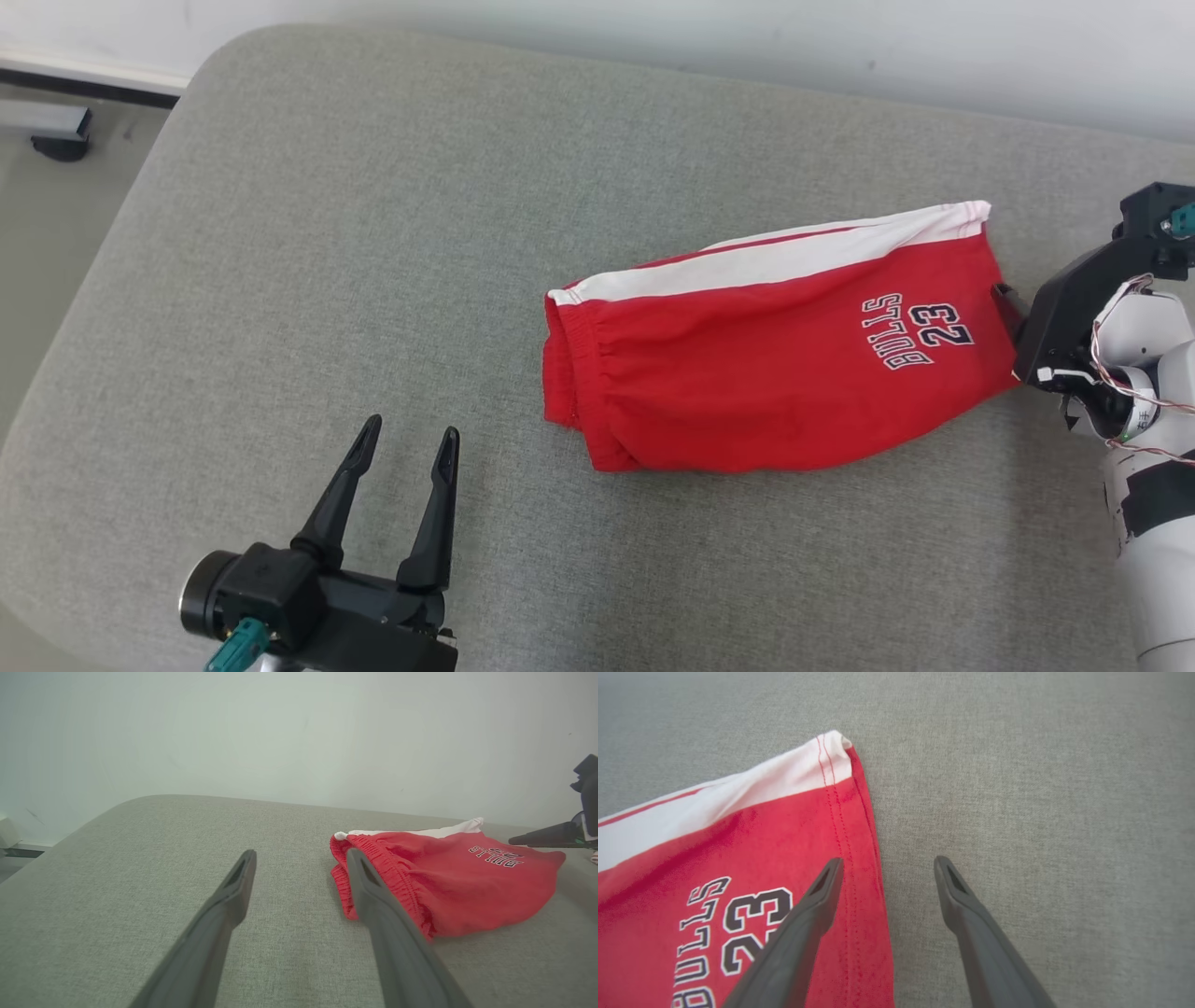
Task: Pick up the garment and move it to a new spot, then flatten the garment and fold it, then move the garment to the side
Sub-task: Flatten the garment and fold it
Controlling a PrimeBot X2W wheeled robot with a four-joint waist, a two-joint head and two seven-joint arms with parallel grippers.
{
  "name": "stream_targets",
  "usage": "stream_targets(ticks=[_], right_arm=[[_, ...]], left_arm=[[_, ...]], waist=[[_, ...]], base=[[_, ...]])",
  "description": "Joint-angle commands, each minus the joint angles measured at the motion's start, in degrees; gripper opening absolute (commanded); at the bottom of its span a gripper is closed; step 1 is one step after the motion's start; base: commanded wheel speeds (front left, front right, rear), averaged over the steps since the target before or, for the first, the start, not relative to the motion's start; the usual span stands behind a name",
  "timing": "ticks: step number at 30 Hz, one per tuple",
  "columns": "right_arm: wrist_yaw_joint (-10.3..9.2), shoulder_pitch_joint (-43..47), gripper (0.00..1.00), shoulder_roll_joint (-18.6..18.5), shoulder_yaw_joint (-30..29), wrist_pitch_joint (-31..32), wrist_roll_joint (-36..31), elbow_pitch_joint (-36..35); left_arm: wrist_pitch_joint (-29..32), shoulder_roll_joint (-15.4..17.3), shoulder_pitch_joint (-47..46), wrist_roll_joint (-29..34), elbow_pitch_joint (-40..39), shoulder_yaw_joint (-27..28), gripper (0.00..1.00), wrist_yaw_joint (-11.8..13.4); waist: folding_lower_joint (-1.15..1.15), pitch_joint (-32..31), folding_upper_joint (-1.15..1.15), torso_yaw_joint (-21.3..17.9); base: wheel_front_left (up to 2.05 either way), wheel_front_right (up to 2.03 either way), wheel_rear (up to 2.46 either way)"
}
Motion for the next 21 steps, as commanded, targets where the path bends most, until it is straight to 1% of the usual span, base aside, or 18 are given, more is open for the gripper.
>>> stream_targets(ticks=[1,3,6,11,14,15,16,17,18,21], right_arm=[[0.02,0.1,1.0,0.6,-0.3,0.5,-1.1,0.0],[0.02,0.2,1.0,1.2,-1.6,1.4,-3.4,0.1],[0.03,0.2,1.0,3.3,-3.1,1.8,-4.9,0.2],[0.09,0.9,1.0,5.6,-3.4,2.6,-8.1,1.6],[0.1,1.2,1.0,7.1,-2.6,3.2,-8.5,2.1],[0.11,1.2,0.6,7.3,-2.6,3.1,-8.3,2.1],[0.15,1.2,0.28,7.6,-2.5,3.1,-8.4,2.2],[0.15,1.1,0.18,7.8,-2.4,3.1,-8.4,2.2],[0.15,1.1,0.02,8.0,-2.4,3.1,-8.2,2.3],[0.15,1.2,0.0,8.2,-2.2,3.2,-8.3,2.5]], left_arm=[[-0.2,0.1,0.7,0.4,-0.4,0.0,1.0,-0.1],[-0.2,0.4,1.2,1.0,-0.7,0.3,1.0,0.0],[-0.2,0.3,1.6,1.3,-0.9,0.8,1.0,0.2],[-0.2,0.3,2.4,1.5,-0.2,1.3,1.0,0.9],[-0.2,0.4,2.4,1.3,0.2,1.6,1.0,0.8],[-0.2,0.4,2.5,1.2,0.4,1.6,1.0,0.8],[-0.2,0.4,2.6,1.1,0.5,1.6,1.0,0.8],[-0.1,0.3,2.7,1.0,0.6,1.5,1.0,0.8],[-0.1,0.3,2.7,0.9,0.8,1.4,1.0,0.8],[-0.1,0.2,2.6,0.6,1.1,1.3,1.0,0.7]], waist=[[0.01,0.9,0.0,0.8],[0.01,1.4,0.0,1.1],[0.01,2.0,0.0,1.5],[0.01,2.6,0.0,2.0],[0.01,2.6,0.0,2.1],[0.01,2.7,0.0,2.2],[0.01,2.7,0.0,2.2],[0.01,2.7,0.0,2.3],[0.01,2.8,0.0,2.4],[0.01,2.8,0.0,2.5]], base=[[0.0,0.0,0.0],[0.0,0.0,0.0],[0.0,0.0,0.0],[0.0,0.0,0.0],[0.0,0.0,0.0],[0.0,0.0,0.0],[0.0,0.0,0.0],[0.0,0.0,0.0],[0.0,0.0,0.0],[0.0,0.0,0.0]])
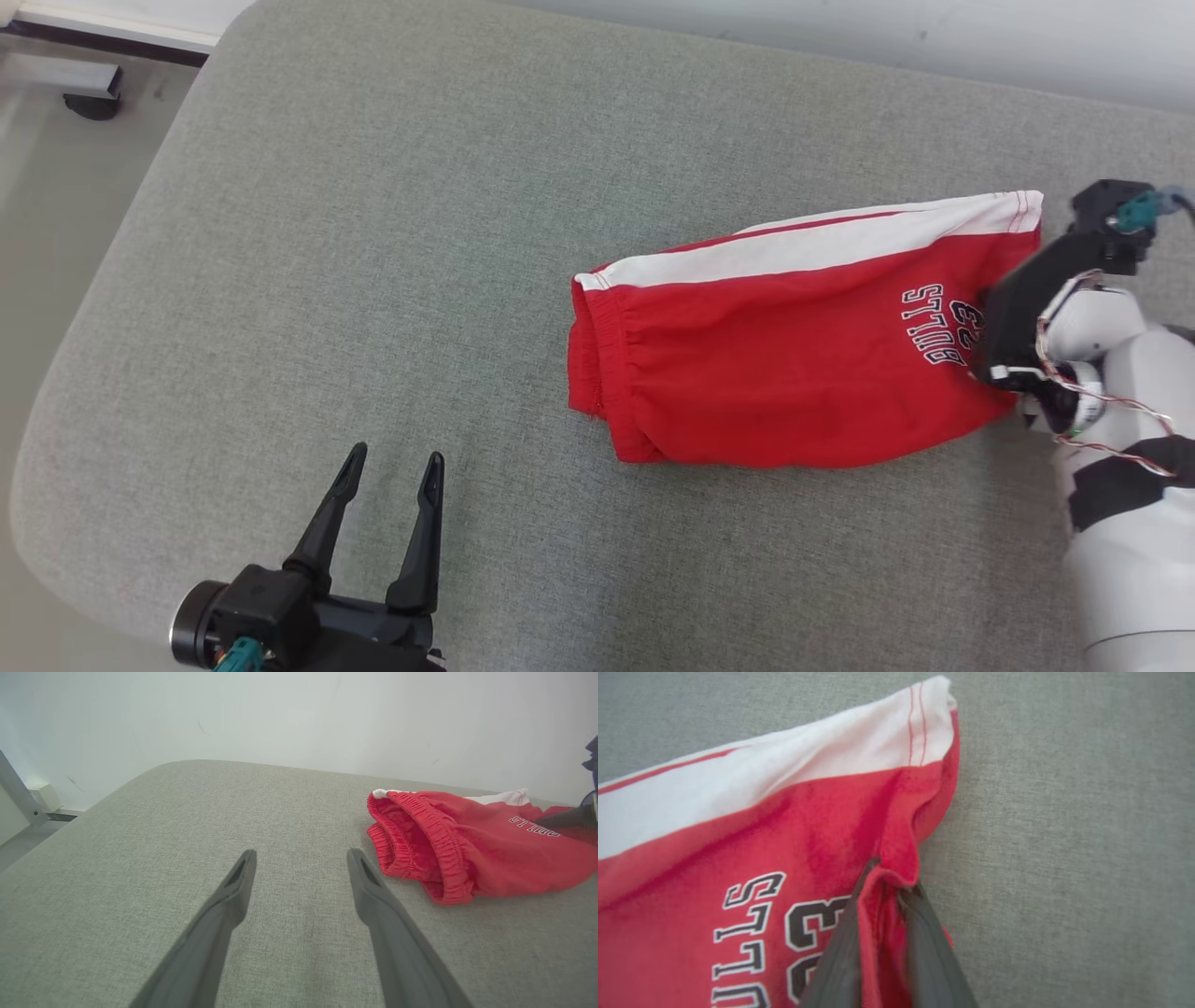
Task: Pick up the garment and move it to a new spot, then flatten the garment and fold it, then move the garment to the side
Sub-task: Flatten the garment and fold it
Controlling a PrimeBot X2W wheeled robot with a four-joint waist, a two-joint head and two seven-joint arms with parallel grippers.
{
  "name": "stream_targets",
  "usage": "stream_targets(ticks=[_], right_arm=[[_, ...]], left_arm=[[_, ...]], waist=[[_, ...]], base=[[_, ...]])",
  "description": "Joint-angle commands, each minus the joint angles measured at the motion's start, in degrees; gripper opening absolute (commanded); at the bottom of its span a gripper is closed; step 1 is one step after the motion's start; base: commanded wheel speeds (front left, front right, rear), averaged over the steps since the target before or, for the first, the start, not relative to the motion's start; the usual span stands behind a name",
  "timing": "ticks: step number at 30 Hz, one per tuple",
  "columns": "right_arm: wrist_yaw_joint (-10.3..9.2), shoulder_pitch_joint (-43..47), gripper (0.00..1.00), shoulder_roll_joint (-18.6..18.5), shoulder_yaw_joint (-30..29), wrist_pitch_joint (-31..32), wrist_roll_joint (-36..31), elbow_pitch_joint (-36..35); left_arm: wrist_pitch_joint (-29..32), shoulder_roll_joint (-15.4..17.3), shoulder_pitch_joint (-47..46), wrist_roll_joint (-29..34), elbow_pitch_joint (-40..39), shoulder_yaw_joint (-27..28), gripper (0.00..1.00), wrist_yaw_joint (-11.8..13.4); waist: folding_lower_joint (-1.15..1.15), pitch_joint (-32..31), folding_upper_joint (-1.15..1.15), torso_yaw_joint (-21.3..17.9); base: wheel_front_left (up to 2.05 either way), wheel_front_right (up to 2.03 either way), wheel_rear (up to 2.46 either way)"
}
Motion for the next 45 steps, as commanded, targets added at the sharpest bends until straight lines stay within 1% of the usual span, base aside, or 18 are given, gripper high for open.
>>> stream_targets(ticks=[1,5,9,13,18,21,25,29,34,36,39,42,43,45], right_arm=[[0.3,2.0,0.0,1.7,0.6,1.0,0.2,2.0],[0.27,2.3,0.0,1.3,0.6,0.2,-0.2,1.9],[0.24,2.6,0.0,-0.2,-1.0,-2.0,-2.0,0.9],[0.18,3.9,0.0,-1.7,-0.4,-3.1,-3.3,-0.3],[0.17,7.4,0.0,-4.5,-0.3,-4.1,-4.3,-3.7],[0.18,10.3,0.0,-5.0,-0.7,-4.3,-5.4,-6.5],[0.18,14.0,0.0,-4.8,-2.0,-4.7,-6.4,-10.4],[0.18,15.3,0.0,-4.6,-3.2,-6.2,-8.4,-12.9],[0.18,15.8,0.0,-4.2,-5.6,-6.3,-12.8,-14.1],[0.18,15.7,0.0,-3.0,-5.8,-6.6,-12.9,-14.5],[0.18,15.3,0.0,-1.7,-3.8,-7.2,-12.2,-15.3],[0.18,14.5,0.0,0.1,-0.2,-7.7,-10.4,-16.7],[0.18,14.5,0.0,0.1,-0.2,-7.7,-10.4,-16.7],[0.18,14.4,0.0,1.3,2.8,-7.6,-8.9,-17.4]], left_arm=[[-0.1,0.0,0.3,-0.2,0.3,0.0,1.0,0.0],[-0.1,0.0,0.0,-0.6,1.0,-0.1,1.0,-0.2],[-0.1,0.0,-0.1,-0.9,1.6,-0.4,1.0,-0.4],[0.2,0.2,0.2,-1.3,2.0,-0.6,1.0,-0.3],[0.5,0.6,1.0,-1.9,2.2,-0.5,1.0,-0.1],[0.7,0.9,1.7,-2.3,2.1,-0.2,1.0,0.0],[1.1,1.3,2.3,-2.9,2.0,0.1,1.0,0.2],[1.3,1.6,2.4,-3.1,2.1,0.1,1.0,0.0],[1.7,1.3,1.7,-3.0,2.3,-0.8,1.0,-0.1],[1.8,1.3,2.0,-3.1,2.3,-1.1,1.0,-0.2],[1.7,1.2,2.8,-3.4,2.5,-1.2,1.0,-0.1],[1.8,1.1,2.9,-3.7,2.7,-1.4,1.0,0.0],[1.8,1.1,2.9,-3.7,2.7,-1.4,1.0,0.0],[1.9,1.0,3.1,-3.9,2.9,-1.5,1.0,0.0]], waist=[[0.01,0.0,0.01,0.1],[0.01,0.0,0.01,0.3],[0.01,-0.9,0.01,0.0],[0.01,-2.4,0.01,-0.8],[0.01,-4.5,0.01,-2.6],[0.01,-5.6,0.01,-3.8],[0.01,-6.8,0.01,-5.6],[0.01,-7.3,0.01,-6.7],[0.01,-8.4,0.01,-6.7],[0.01,-8.9,0.01,-6.4],[0.01,-9.6,0.01,-6.1],[0.01,-10.4,0.01,-5.7],[0.01,-10.4,0.01,-5.7],[0.01,-10.9,0.01,-5.4]], base=[[0.0,0.0,0.0],[0.0,0.0,0.0],[0.0,0.0,0.0],[0.0,0.0,0.0],[0.0,0.0,0.0],[0.0,0.0,0.0],[0.0,0.0,0.0],[0.0,0.0,0.0],[0.0,0.0,0.0],[0.0,0.0,0.0],[0.0,0.0,0.0],[0.0,0.0,0.0],[0.0,0.0,0.0],[0.0,0.0,0.0]])
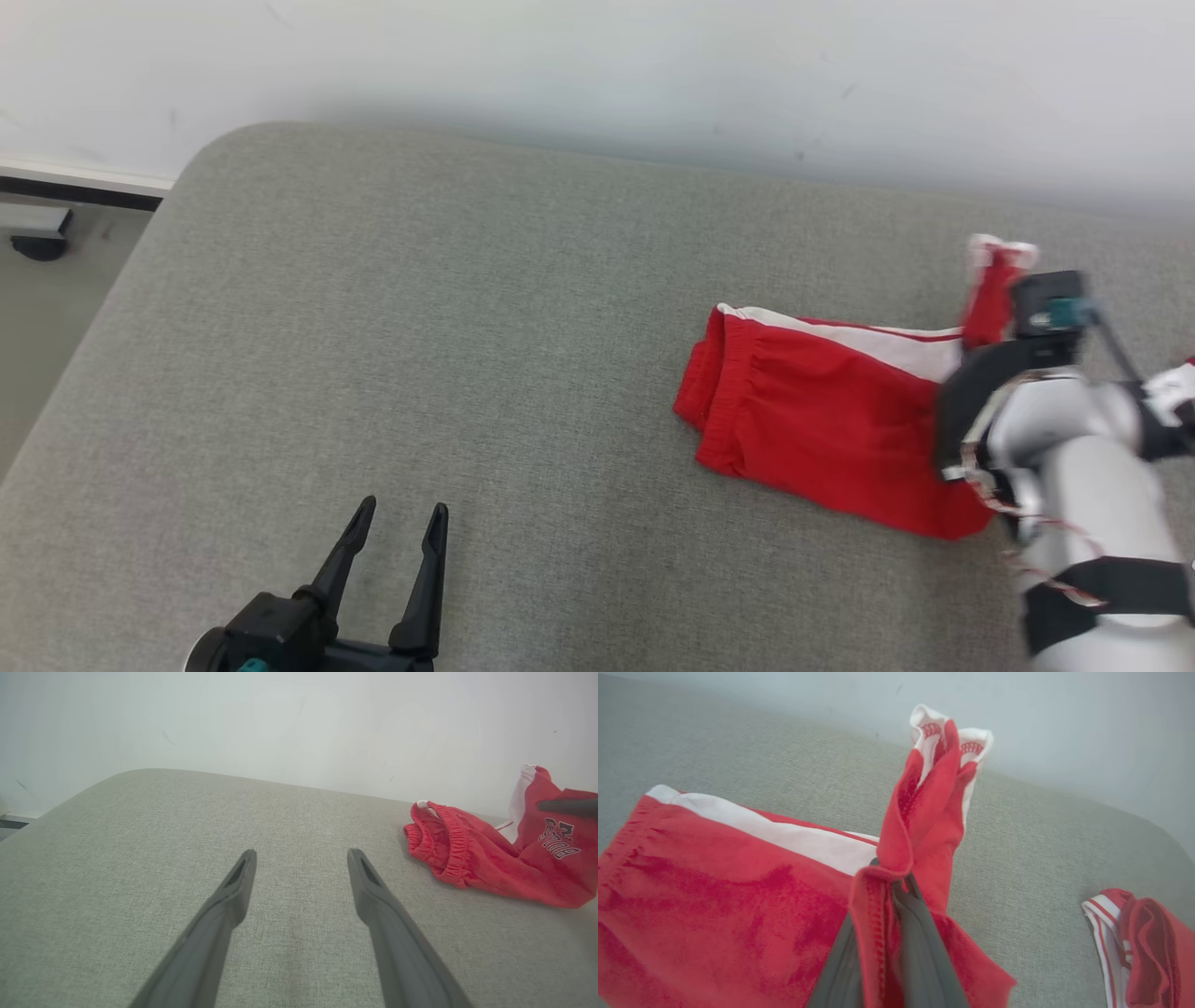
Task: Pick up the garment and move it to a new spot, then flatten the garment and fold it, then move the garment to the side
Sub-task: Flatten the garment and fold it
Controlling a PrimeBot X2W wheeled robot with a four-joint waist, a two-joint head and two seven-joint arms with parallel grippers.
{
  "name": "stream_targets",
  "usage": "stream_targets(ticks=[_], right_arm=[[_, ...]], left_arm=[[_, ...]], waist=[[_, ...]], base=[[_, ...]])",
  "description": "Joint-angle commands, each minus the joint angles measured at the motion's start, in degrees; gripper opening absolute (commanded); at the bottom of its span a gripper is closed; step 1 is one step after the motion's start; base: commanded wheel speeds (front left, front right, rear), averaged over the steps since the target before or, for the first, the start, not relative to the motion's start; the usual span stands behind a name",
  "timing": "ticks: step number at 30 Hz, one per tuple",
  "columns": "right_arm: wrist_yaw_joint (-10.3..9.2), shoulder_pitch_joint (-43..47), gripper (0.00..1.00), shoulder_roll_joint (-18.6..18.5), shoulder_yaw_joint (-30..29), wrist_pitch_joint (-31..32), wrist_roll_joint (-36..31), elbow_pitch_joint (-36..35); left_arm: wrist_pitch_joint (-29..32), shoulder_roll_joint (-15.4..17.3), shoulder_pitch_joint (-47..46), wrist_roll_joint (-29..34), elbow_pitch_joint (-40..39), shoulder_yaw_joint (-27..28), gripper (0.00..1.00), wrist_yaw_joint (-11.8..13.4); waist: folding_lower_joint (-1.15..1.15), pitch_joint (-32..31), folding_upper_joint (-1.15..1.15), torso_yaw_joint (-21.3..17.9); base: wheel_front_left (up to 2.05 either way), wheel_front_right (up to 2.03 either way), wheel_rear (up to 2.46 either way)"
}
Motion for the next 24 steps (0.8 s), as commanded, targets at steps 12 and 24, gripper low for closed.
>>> stream_targets(ticks=[12,24], right_arm=[[0.02,-2.3,0.0,5.2,9.6,-0.2,5.4,3.4],[0.02,-5.2,0.0,6.0,14.0,-3.4,11.6,13.5]], left_arm=[[-0.1,-0.7,0.8,-0.7,0.4,-1.2,1.0,-0.3],[-1.0,-0.6,0.9,-0.8,1.7,-1.6,1.0,-0.4]], waist=[[0.0,-0.1,0.0,2.8],[0.0,-0.3,0.0,5.9]], base=[[0.0,0.0,0.0],[0.0,0.0,0.0]])
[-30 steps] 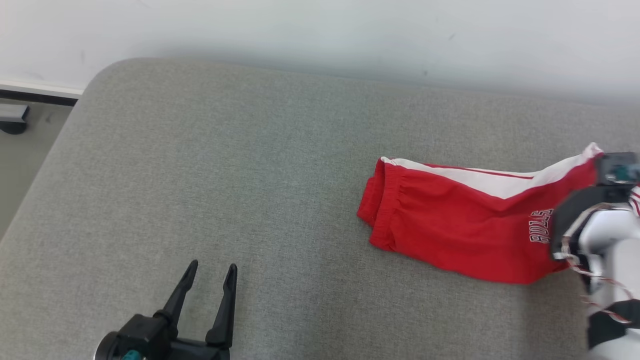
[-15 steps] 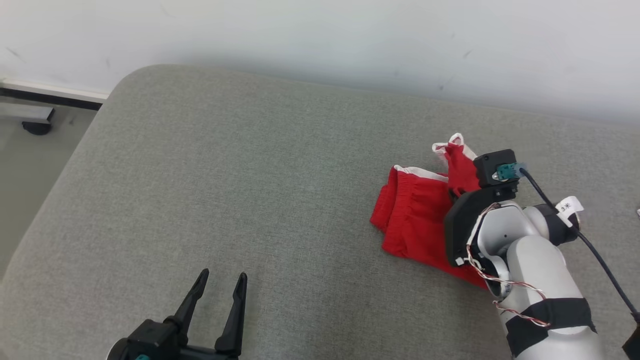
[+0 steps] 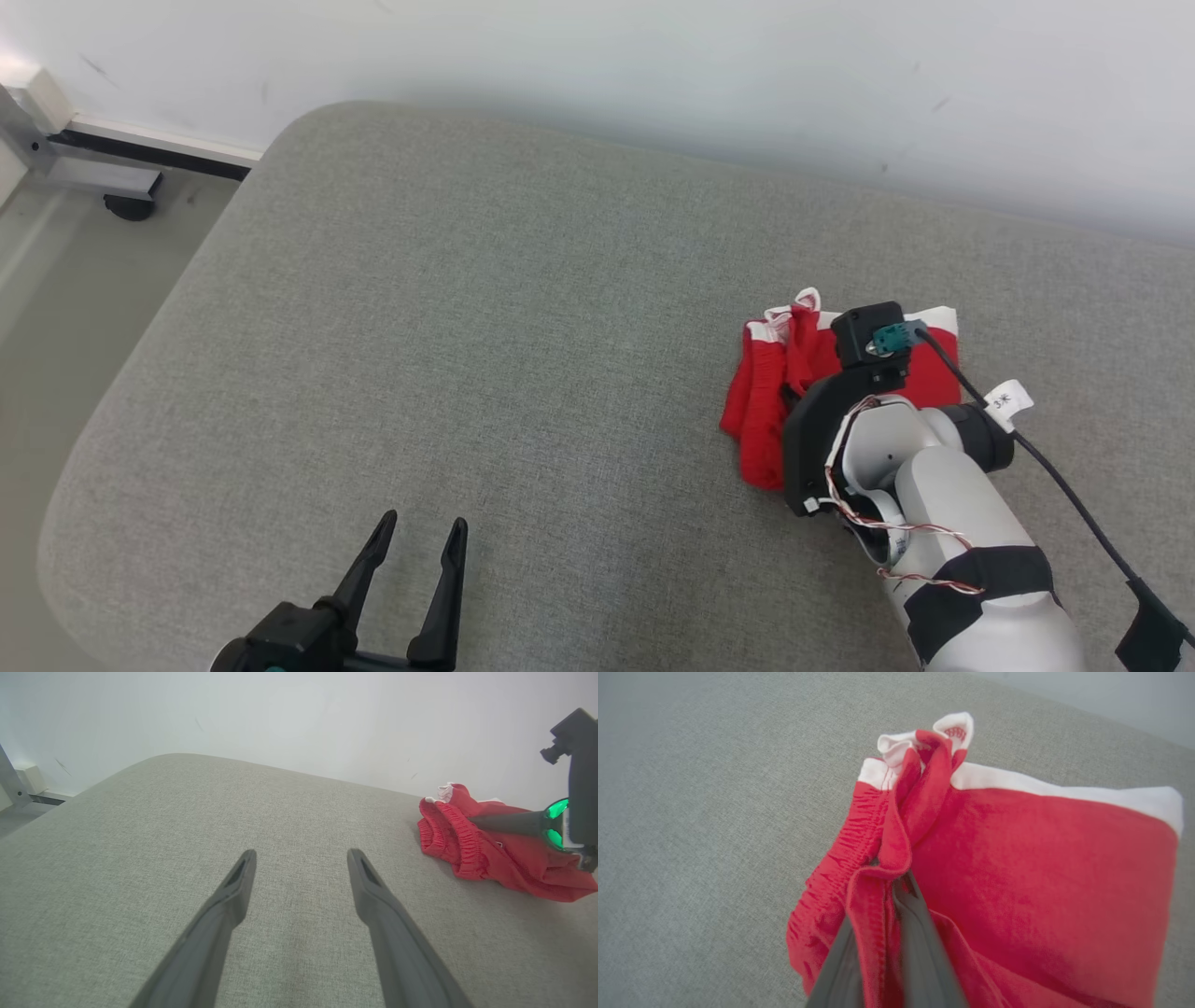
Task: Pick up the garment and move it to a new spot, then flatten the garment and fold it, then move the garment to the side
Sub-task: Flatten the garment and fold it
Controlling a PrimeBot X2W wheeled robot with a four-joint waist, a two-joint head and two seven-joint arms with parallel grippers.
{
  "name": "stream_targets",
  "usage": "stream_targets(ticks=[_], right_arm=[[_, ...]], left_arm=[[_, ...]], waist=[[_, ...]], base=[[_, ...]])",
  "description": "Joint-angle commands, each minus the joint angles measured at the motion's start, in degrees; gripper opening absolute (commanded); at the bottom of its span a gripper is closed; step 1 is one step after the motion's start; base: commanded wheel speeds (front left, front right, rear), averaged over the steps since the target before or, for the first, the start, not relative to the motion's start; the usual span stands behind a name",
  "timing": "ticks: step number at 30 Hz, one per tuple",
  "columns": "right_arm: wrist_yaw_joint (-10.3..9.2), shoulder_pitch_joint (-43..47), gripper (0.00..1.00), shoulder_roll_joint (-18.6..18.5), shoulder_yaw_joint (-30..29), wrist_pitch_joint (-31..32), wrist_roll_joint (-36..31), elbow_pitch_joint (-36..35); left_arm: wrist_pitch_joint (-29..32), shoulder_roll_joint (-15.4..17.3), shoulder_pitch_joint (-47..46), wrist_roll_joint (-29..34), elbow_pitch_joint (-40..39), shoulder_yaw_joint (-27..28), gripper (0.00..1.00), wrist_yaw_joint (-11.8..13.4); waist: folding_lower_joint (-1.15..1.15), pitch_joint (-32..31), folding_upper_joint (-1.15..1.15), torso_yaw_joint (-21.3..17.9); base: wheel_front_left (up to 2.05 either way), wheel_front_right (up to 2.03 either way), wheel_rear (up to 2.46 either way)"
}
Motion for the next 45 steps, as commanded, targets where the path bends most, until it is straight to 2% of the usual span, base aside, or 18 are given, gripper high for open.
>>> stream_targets(ticks=[1,2,3,4,9,11,16,19,22,23,24,25,33,39,45], right_arm=[[0.02,-0.7,0.04,0.1,0.5,-0.8,1.1,0.3],[0.02,-0.7,0.25,0.1,1.1,-1.2,1.5,0.6],[0.02,-0.7,0.96,0.1,1.4,-1.6,2.4,0.8],[0.02,-0.7,1.0,0.1,1.7,-2.1,3.1,0.8],[0.02,-1.0,1.0,0.1,2.8,-4.6,7.8,-2.1],[0.02,-0.5,1.0,0.1,2.0,-5.4,7.3,-4.3],[0.02,3.0,1.0,-4.4,-4.3,-6.9,2.0,-8.6],[0.02,4.7,1.0,-6.2,-7.1,-7.8,-1.8,-9.0],[0.04,7.2,1.0,-6.5,-10.2,-8.7,-5.2,-8.0],[0.04,7.8,0.5,-6.4,-10.8,-9.1,-6.1,-7.4],[0.04,8.3,0.29,-6.4,-11.2,-9.6,-7.2,-7.0],[0.03,8.7,0.02,-6.2,-11.0,-10.2,-8.0,-6.6],[0.03,10.5,0.0,-2.2,-4.4,-11.4,-8.9,-3.4],[0.03,10.7,0.0,-0.4,3.2,-13.3,-6.4,-4.1],[0.03,10.4,0.0,0.1,11.2,-12.5,-2.5,-4.7]], left_arm=[[-0.4,0.2,0.8,-0.2,0.1,0.2,1.0,0.1],[-0.3,0.3,0.9,-0.3,0.2,0.2,1.0,0.2],[-0.4,0.4,1.0,-0.3,0.2,0.3,1.0,0.4],[-0.4,0.4,1.1,-0.3,0.2,0.3,1.0,0.4],[-0.3,0.6,1.5,-0.5,0.0,0.2,1.0,0.6],[-0.3,0.8,2.0,-0.7,-0.2,0.3,1.0,0.9],[-0.2,0.8,2.4,-0.9,-0.6,0.2,1.0,1.1],[-0.2,0.8,2.3,-0.9,-0.8,0.0,1.0,1.3],[-0.3,0.7,1.8,-1.0,-0.9,-0.1,1.0,1.2],[-0.4,0.6,1.6,-1.1,-0.9,-0.1,1.0,1.1],[-0.4,0.6,1.4,-1.1,-0.9,-0.2,1.0,1.0],[-0.5,0.5,1.2,-1.2,-0.8,-0.2,1.0,0.9],[-0.8,0.6,0.9,-1.5,-0.1,0.0,1.0,0.8],[-0.9,0.9,1.1,-1.7,0.2,0.1,1.0,1.0],[-0.8,1.0,1.0,-1.8,0.2,-0.3,1.0,1.2]], waist=[[0.0,-0.4,0.0,0.0],[0.0,-0.7,0.0,-0.2],[0.0,-0.9,0.0,-0.3],[0.0,-1.3,0.0,-0.6],[0.0,-2.7,0.0,-1.7],[0.0,-3.3,0.0,-2.4],[0.0,-3.9,0.0,-3.2],[0.0,-3.7,0.0,-3.3],[0.0,-3.0,0.0,-3.2],[0.0,-2.7,0.0,-3.1],[0.0,-2.5,0.0,-3.0],[0.0,-2.2,0.0,-2.9],[0.0,-1.9,0.0,-2.4],[0.0,-2.7,0.0,-2.4],[0.0,-3.1,0.0,-2.7]], base=[[0.0,0.0,0.0],[0.0,0.0,0.0],[0.0,0.0,0.0],[0.0,0.0,0.0],[0.0,0.0,0.0],[0.0,0.0,0.0],[0.0,0.0,0.0],[0.0,0.0,0.0],[0.0,0.0,0.0],[0.0,0.0,0.0],[0.0,0.0,0.0],[0.0,0.0,0.0],[0.0,0.0,0.0],[0.0,0.0,0.0],[0.0,0.0,0.0]])
